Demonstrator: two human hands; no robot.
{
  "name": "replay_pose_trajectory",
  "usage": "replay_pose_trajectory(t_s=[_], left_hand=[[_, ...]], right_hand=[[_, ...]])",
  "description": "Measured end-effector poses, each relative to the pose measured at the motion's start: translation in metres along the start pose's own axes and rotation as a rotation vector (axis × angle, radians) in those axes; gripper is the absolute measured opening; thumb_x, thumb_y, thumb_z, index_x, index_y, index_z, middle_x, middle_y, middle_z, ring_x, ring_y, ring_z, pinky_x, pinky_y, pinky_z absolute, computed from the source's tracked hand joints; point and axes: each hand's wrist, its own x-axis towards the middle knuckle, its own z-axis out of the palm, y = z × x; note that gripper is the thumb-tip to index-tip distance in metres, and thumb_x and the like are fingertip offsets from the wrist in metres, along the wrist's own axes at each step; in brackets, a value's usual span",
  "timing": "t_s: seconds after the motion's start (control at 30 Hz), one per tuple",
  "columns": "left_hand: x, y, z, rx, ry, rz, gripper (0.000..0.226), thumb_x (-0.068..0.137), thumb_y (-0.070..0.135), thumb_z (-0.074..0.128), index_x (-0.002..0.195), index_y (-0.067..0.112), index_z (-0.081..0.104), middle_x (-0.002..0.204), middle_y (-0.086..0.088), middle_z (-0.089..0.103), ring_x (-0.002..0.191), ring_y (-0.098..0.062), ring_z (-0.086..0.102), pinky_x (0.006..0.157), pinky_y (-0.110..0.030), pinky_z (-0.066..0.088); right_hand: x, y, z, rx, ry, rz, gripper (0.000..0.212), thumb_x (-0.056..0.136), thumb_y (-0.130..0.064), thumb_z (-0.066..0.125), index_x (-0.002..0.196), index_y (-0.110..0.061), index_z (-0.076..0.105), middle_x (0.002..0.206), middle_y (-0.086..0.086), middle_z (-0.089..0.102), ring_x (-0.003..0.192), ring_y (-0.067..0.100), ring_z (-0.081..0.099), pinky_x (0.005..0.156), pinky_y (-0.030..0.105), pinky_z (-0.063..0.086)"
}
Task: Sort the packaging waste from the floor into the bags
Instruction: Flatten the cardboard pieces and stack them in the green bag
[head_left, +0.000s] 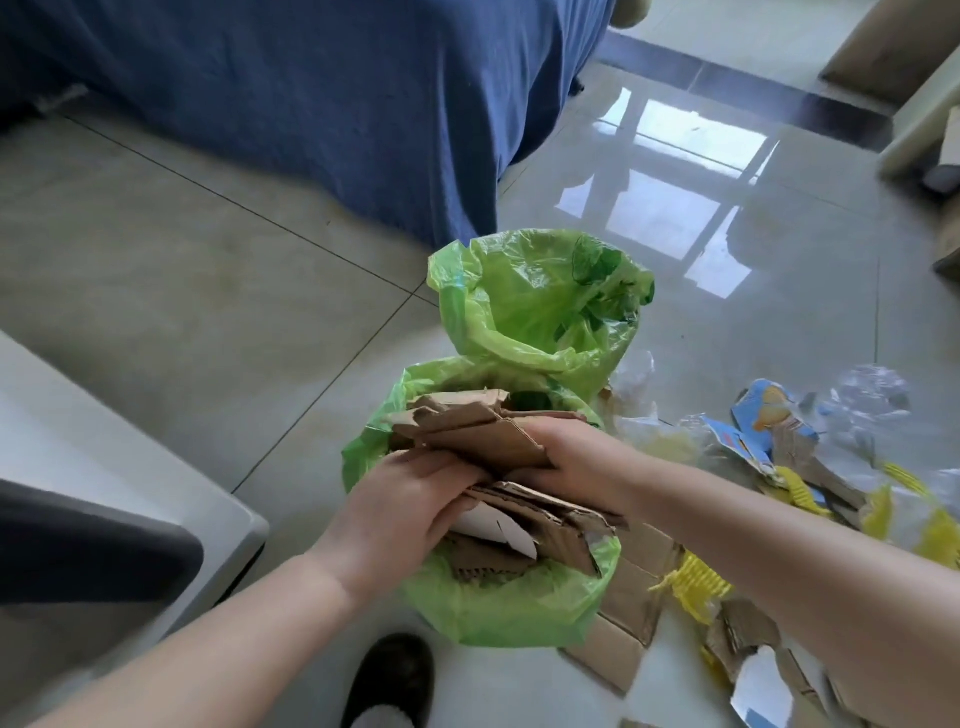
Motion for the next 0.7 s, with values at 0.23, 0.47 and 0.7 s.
replay_pose_trajectory(t_s=[0.23, 0.47, 0.7], left_hand=[[0.012, 0.002, 0.001, 0.117, 0.007, -0.006, 0.025, 0.083, 0.035, 0.049, 0.093, 0.025, 0.069, 0.083, 0.005, 0.073, 0.074, -0.018, 0.069, 0.055, -0.023, 0.051], [0.011, -0.002, -0.001, 0.114, -0.037, -0.031, 0.028, 0.079, 0.037, 0.051, 0.099, 0.024, 0.066, 0.091, 0.004, 0.070, 0.081, -0.020, 0.068, 0.060, -0.025, 0.054], [0.025, 0.067, -0.066, -0.468, 0.259, -0.179, 0.021, 0.077, 0.025, 0.069, 0.096, 0.030, 0.064, 0.096, 0.005, 0.066, 0.086, -0.008, 0.064, 0.077, -0.016, 0.051]], right_hand=[[-0.004, 0.002, -0.027, -0.274, 0.104, -0.034, 0.021, 0.086, -0.031, 0.063, 0.102, -0.020, 0.069, 0.092, -0.001, 0.071, 0.081, 0.021, 0.065, 0.074, 0.033, 0.053], [0.006, -0.003, -0.018, -0.332, 0.001, 0.097, 0.019, 0.085, -0.031, 0.062, 0.102, -0.024, 0.069, 0.085, -0.004, 0.067, 0.076, 0.018, 0.059, 0.072, 0.025, 0.048], [-0.071, -0.007, -0.056, 0.358, 0.288, 0.226, 0.008, 0.085, -0.026, 0.063, 0.089, -0.030, 0.070, 0.086, 0.000, 0.073, 0.084, 0.021, 0.068, 0.079, 0.038, 0.054]])
